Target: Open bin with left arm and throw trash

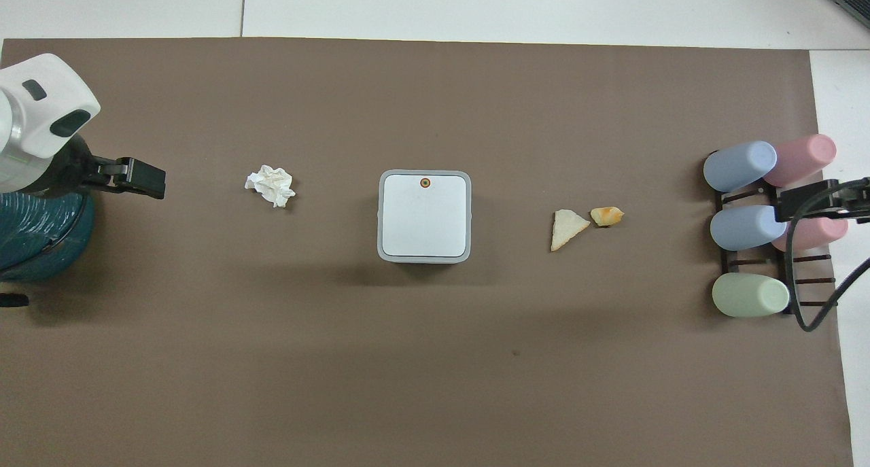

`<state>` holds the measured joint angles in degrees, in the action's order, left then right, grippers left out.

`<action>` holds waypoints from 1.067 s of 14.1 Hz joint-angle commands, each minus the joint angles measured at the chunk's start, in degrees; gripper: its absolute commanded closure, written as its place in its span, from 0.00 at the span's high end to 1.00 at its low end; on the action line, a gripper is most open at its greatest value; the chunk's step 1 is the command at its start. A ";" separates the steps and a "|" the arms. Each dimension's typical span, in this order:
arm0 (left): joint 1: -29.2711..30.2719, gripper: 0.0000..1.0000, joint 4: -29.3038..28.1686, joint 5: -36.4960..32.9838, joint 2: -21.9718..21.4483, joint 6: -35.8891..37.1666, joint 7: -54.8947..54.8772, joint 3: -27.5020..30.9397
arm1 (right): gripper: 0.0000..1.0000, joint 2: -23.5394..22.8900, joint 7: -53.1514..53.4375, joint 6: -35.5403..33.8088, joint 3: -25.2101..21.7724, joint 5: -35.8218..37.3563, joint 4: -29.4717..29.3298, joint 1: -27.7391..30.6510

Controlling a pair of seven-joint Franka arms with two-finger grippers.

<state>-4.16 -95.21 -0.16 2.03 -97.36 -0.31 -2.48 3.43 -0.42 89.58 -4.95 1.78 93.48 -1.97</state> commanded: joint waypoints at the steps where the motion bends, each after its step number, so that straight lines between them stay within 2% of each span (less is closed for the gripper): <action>1: -0.59 1.00 -2.62 0.69 -2.03 -1.78 0.84 0.02 | 1.00 1.05 -0.89 -0.38 0.03 -0.02 0.91 0.30; 2: -0.59 0.93 -2.70 0.69 -2.03 -1.96 0.84 0.02 | 1.00 1.05 -0.98 -0.11 0.12 -0.02 1.00 0.39; 3: -0.59 0.73 -2.70 0.69 -2.03 -2.04 0.93 0.02 | 1.00 1.14 -0.37 0.94 0.21 -0.02 1.78 -0.13; 5: -0.76 0.39 -3.49 0.69 -2.11 -3.44 2.85 -0.07 | 1.00 1.40 0.07 7.59 0.30 -1.41 5.03 -0.14; 7: -1.82 0.02 -5.77 0.69 -2.99 -5.90 4.61 -0.07 | 1.00 2.02 2.78 15.40 0.56 -2.92 11.16 -0.31; 9: -3.13 0.00 -8.06 0.69 -3.87 -7.66 4.62 -0.07 | 1.00 0.45 7.78 22.45 1.44 -3.01 14.35 -2.59; 13: -7.51 0.00 -10.69 0.78 -4.14 -9.68 7.41 -0.07 | 1.00 -8.59 21.39 30.81 1.44 -3.01 14.62 -5.94; 15: -11.90 0.00 -12.63 0.78 -3.26 -14.94 12.85 -0.07 | 1.00 -13.69 26.77 35.90 1.44 -3.01 15.41 -5.94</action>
<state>-11.90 -103.78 0.07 0.01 -107.28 8.15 -3.33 -6.19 22.52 121.41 -3.37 -0.17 108.56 -8.31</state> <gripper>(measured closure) 0.987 0.000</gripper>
